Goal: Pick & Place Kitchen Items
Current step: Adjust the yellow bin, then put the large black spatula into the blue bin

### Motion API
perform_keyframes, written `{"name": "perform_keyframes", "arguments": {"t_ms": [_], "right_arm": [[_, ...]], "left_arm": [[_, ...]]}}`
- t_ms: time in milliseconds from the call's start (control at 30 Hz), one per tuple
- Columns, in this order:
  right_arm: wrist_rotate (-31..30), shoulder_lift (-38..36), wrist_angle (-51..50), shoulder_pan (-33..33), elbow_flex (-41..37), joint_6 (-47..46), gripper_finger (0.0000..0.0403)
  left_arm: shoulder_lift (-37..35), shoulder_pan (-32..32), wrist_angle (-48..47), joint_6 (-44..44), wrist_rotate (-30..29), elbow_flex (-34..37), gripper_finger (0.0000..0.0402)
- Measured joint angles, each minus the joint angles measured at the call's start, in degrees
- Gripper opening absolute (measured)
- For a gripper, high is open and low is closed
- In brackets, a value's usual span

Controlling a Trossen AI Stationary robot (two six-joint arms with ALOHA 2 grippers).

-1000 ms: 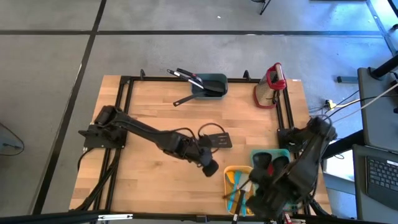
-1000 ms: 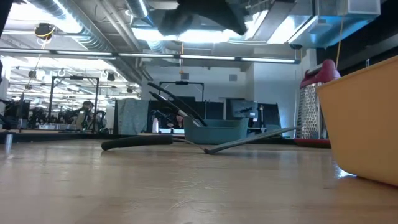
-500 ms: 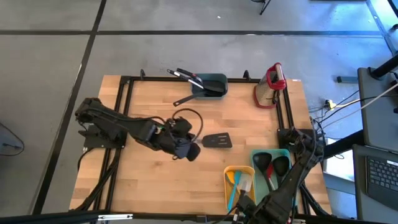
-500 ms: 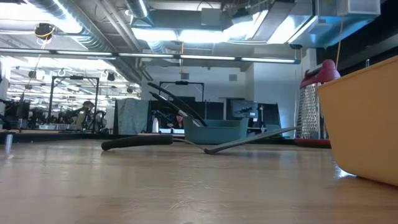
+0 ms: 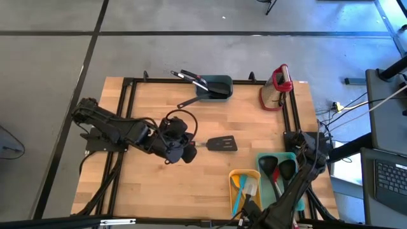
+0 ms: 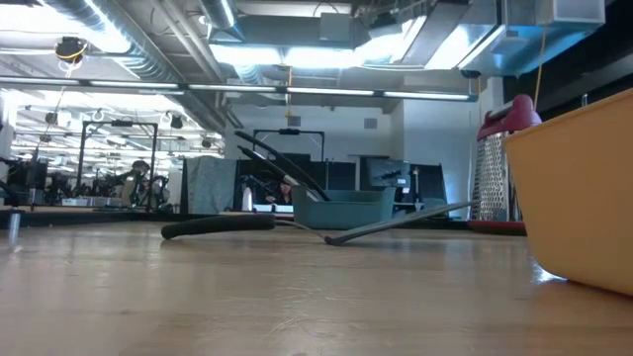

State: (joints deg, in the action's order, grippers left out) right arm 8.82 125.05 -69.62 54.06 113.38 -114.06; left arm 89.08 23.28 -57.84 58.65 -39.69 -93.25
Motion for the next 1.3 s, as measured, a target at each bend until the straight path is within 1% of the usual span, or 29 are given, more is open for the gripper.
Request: {"name": "perform_keyframes", "arguments": {"t_ms": [467,700,1167,1300], "right_arm": [[-1.8,3.3,-2.2,-0.1,0.0,-1.2,0.0],[-5.6,3.4,-4.2,-0.2,0.0,-3.8,0.0],[-5.8,3.4,-6.0,-0.9,0.0,-4.1,0.0],[-5.2,3.2,-5.8,-0.8,2.4,-5.1,0.0]], "left_arm": [[0.0,0.0,-0.4,0.0,-1.4,0.0,0.0002],[0.0,0.0,-0.5,0.1,-1.3,0.0,0.0002],[0.0,0.0,-0.7,0.1,-1.3,0.0,0.0002],[0.0,0.0,-0.7,0.1,-1.3,0.0,0.0001]]}}
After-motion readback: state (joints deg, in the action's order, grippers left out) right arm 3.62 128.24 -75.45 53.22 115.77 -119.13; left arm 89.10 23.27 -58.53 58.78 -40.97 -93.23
